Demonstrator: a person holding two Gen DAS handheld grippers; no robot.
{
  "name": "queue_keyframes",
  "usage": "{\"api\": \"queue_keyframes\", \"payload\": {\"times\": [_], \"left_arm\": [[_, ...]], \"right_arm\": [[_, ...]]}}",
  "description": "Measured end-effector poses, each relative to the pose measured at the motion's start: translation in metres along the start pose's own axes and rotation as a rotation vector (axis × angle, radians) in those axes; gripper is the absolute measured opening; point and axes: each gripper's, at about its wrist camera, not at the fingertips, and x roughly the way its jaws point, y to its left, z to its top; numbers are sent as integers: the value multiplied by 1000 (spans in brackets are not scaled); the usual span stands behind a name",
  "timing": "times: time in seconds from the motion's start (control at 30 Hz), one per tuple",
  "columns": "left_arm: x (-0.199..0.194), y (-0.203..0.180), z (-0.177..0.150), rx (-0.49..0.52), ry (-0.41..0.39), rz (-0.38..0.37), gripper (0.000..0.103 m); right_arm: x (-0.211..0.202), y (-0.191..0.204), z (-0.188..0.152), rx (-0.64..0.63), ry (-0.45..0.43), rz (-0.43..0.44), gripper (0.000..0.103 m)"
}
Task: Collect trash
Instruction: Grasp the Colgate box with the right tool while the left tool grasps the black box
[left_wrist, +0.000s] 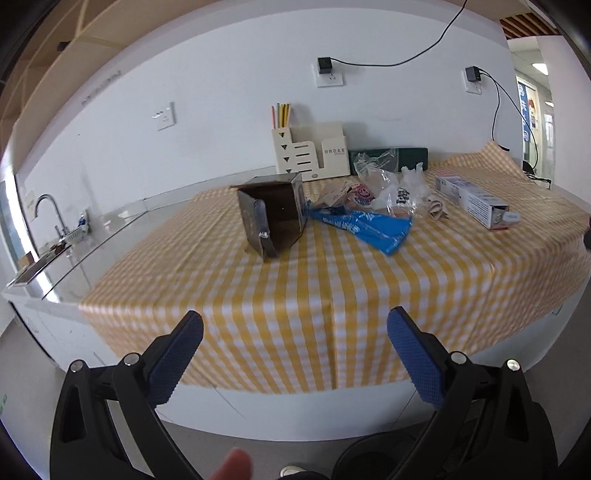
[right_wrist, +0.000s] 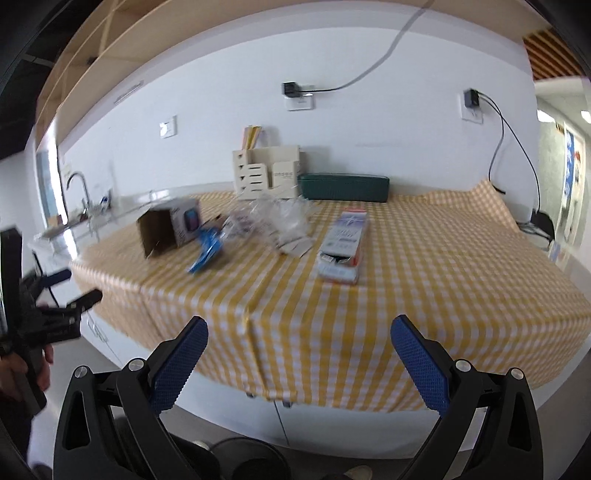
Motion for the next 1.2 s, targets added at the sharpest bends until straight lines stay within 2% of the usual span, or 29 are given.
{"api": "queue_keyframes", "payload": {"times": [0.17, 0.23, 0.33, 0.53, 0.7, 0.73, 0.77, 0.87, 0.93, 0.97, 1.0, 1.07, 1.2], "left_arm": [[49, 20, 35, -41, 48, 6, 99], [71, 31, 48, -60, 68, 12, 99], [102, 46, 62, -100, 85, 37, 99], [149, 62, 75, -121, 133, 44, 92], [173, 62, 76, -115, 173, 39, 74], [177, 62, 76, -114, 180, 38, 71], [179, 62, 76, -111, 186, 37, 64], [184, 61, 77, -91, 195, 39, 49], [188, 61, 78, -88, 205, 39, 37], [191, 62, 78, -93, 213, 37, 27], [194, 64, 78, -101, 221, 30, 11], [199, 68, 77, -122, 231, 32, 4], [199, 73, 77, -151, 225, 20, 3]], "right_arm": [[61, -26, 54, 47, 86, -39, 100], [95, -32, 72, 43, 143, -90, 100], [139, -37, 91, 29, 200, -147, 100], [213, -49, 119, 48, 293, -167, 100], [249, -51, 120, 42, 352, -179, 96], [253, -52, 119, 44, 360, -179, 90], [261, -53, 118, 52, 376, -175, 79], [272, -57, 115, 67, 414, -175, 64], [277, -59, 114, 66, 422, -173, 57], [279, -60, 115, 52, 428, -190, 52], [278, -60, 115, 44, 425, -199, 50], [277, -62, 116, 49, 417, -190, 49], [271, -67, 114, 56, 397, -160, 49]]}}
